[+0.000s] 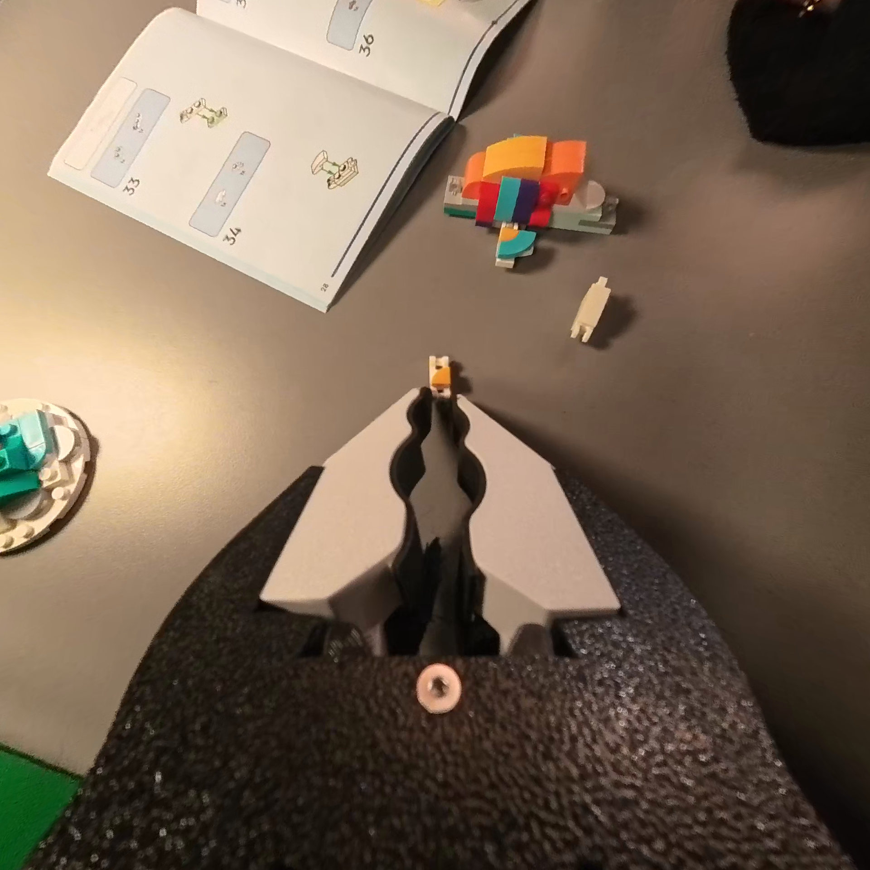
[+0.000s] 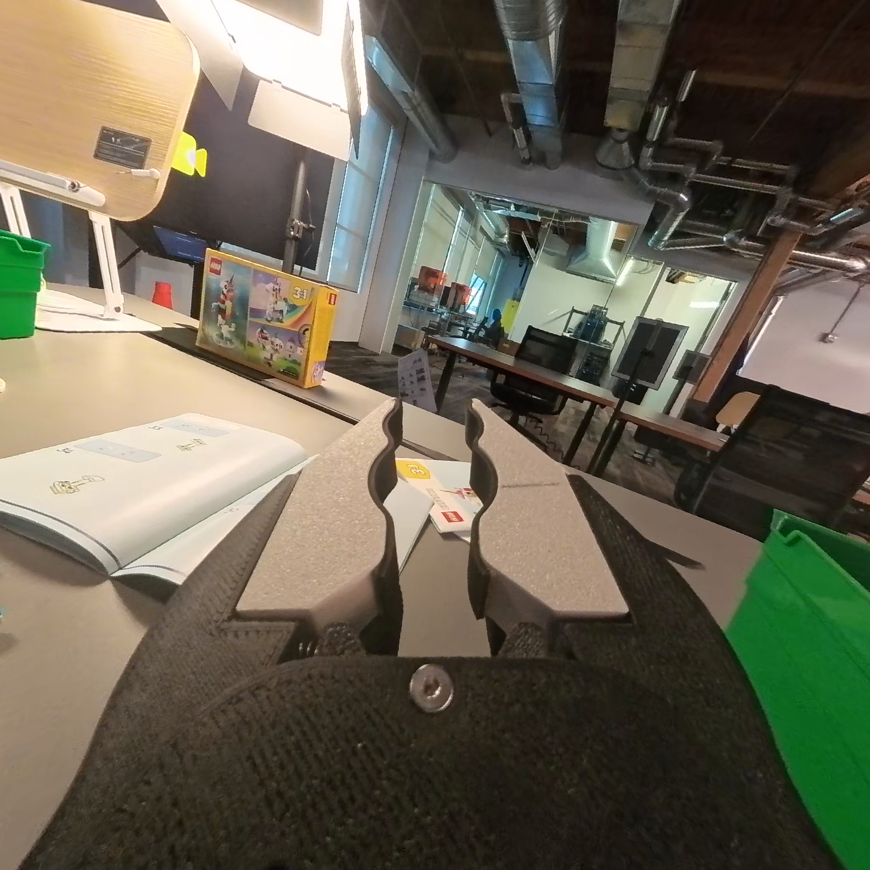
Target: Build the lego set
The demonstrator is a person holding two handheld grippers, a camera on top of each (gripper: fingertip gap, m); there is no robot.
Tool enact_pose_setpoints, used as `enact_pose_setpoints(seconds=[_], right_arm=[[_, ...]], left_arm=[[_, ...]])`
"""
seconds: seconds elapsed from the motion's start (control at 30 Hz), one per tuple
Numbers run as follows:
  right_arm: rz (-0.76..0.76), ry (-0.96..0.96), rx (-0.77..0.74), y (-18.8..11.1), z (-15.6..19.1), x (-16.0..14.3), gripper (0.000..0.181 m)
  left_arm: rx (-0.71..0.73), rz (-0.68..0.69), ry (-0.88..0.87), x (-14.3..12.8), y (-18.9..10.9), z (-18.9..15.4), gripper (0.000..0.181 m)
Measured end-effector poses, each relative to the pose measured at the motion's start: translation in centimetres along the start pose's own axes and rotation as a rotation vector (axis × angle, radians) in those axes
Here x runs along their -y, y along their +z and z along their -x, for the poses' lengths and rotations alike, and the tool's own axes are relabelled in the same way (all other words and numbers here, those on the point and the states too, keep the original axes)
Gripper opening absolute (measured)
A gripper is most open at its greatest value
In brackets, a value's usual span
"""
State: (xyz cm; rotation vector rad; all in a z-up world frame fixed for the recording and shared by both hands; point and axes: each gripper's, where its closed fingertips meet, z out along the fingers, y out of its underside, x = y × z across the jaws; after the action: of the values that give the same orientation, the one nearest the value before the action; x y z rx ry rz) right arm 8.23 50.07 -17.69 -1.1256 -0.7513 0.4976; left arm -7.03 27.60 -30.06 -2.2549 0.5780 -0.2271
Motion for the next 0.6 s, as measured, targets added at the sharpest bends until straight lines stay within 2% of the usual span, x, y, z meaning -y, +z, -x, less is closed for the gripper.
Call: enact_pose_setpoints(seconds=[0.33, 0.43, 0.47, 0.5, 0.57, 0.6], right_arm=[[-0.006, -0.006, 0.009, 0.0, 0.2, 0.2, 0.024], [-0.042, -0.029, 0.078, -0.2, 1.6, 0.9, 0.026], [-0.073, -0.024, 0.157, -0.4, 3.0, 1.7, 0.028], [-0.109, 0.014, 0.324, -1.0, 5.8, 2.7, 0.028], [-0.092, 0.225, 0.823, -4.2, 12.6, 5.3, 0.024], [-0.037, 0.307, 0.968, -5.2, 14.7, 6.1, 0.031]], left_arm=[[0.065, -0.136, 0.088, 3.1, -1.0, -0.3, 0.005], [0.072, -0.179, 0.12, 4.0, -1.3, -0.9, 0.005], [0.06, -0.193, 0.118, 4.2, -1.4, -1.2, 0.005], [0.043, -0.204, 0.112, 4.5, -1.4, -1.6, 0.005], [-0.008, -0.229, 0.092, 5.1, -1.4, -2.4, 0.005], [-0.035, -0.256, 0.075, 5.6, -1.5, -2.8, 0.005]])
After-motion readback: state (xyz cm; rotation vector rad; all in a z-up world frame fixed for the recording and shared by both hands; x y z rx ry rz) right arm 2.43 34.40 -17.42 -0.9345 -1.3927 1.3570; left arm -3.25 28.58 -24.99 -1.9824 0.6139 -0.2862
